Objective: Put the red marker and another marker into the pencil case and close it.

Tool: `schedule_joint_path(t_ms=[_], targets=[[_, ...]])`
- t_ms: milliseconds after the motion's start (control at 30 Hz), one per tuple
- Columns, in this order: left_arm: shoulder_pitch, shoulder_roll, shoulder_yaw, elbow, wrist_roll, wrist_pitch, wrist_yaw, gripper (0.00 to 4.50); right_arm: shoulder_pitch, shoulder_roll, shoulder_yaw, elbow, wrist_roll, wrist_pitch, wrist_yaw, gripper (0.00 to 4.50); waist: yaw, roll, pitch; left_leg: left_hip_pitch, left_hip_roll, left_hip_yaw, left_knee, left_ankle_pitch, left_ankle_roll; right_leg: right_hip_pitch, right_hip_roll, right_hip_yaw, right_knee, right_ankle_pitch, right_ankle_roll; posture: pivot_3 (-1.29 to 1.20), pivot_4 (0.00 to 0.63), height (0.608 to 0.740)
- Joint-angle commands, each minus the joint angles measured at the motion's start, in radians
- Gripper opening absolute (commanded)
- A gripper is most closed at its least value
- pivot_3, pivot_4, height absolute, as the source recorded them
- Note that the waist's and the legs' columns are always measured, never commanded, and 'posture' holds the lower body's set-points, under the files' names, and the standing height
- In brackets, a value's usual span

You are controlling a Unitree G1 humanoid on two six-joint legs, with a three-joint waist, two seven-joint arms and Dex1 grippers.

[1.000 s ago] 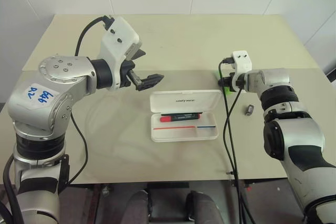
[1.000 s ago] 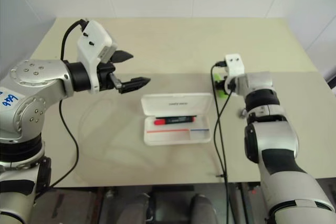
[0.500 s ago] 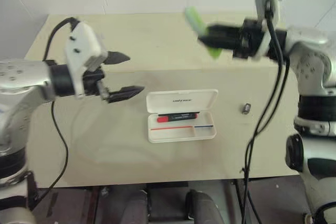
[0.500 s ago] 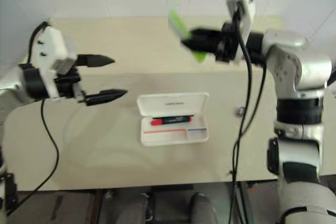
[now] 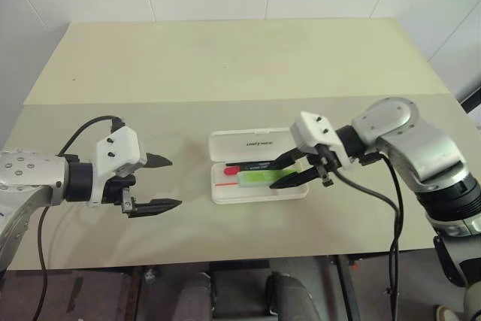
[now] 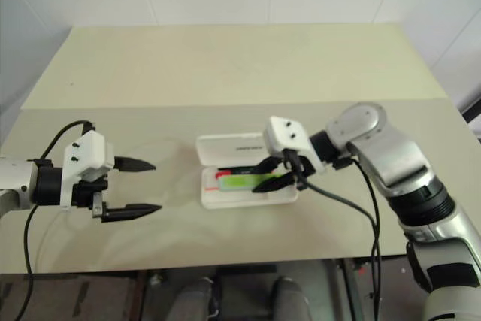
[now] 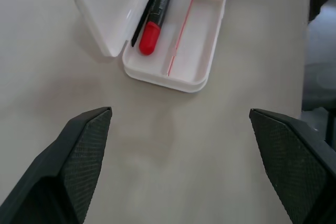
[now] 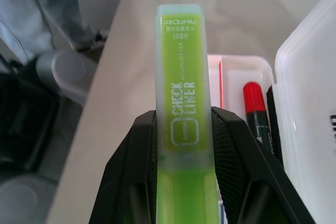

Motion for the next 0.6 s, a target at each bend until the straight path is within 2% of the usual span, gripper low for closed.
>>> schedule_joint_path(t_ms=[33,400,600], targets=[[-0.009,-0.007,0.01,-0.062,-0.039,0.013,0.029,4.5,-0.02,0.033,0.028,0.028,-0.059,-0.075,0.013,1.07,0.0,0.0,0.0,0.0,0.0,0.0,0.0,0.0,0.0,0.0,0.0,0.0,0.0,0.0,0.0,0.0,0.15,0.74],[-0.022,-0.011,-0.01,-0.113,-0.095,0.057,0.103,4.5,-0.045,0.197,0.093,0.149,-0.183,-0.106,-0.047,1.07,-0.001,-0.001,0.0,0.0,0.0,0.0,0.0,0.0,0.0,0.0,0.0,0.0,0.0,0.0,0.0,0.0,0.15,0.74],[-0.01,-0.007,0.001,-0.135,-0.122,0.074,0.129,4.5,-0.038,0.237,0.088,0.165,-0.192,-0.076,-0.056,1.07,0.0,-0.001,0.0,0.0,0.0,0.0,0.0,0.0,0.0,0.0,0.0,0.0,0.0,0.0,0.0,0.0,0.15,0.74]])
